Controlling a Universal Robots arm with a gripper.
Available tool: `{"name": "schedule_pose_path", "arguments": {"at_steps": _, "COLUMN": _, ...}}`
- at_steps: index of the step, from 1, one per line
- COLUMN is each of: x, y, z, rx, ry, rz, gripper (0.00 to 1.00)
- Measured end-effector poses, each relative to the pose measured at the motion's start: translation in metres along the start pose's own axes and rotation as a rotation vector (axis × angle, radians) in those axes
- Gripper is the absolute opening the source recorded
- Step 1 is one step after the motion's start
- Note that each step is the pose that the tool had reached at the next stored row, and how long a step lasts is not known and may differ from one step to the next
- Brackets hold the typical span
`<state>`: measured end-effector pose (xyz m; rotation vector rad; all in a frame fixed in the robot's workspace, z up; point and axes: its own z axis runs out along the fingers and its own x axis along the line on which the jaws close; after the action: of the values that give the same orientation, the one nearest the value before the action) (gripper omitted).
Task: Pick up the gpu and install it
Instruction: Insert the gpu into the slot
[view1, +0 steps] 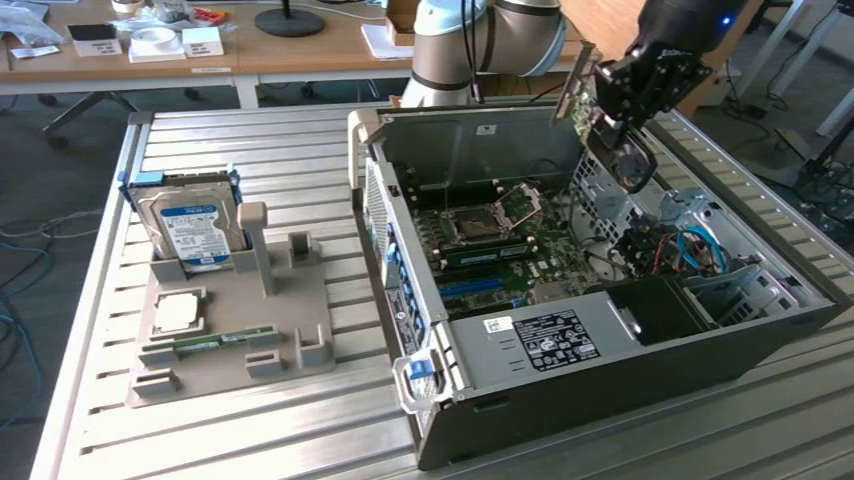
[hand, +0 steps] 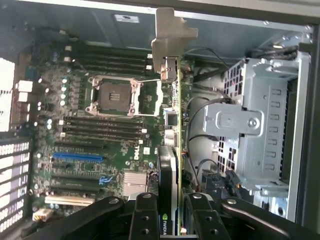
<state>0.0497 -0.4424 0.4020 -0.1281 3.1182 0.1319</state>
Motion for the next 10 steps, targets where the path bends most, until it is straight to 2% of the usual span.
{"name": "schedule_pose_path", "arguments": {"at_steps": 10, "x": 0.0, "y": 0.0, "z": 0.0, "rx": -0.0037, "ry": 0.0152, "rz": -0.181, "gripper": 0.27}}
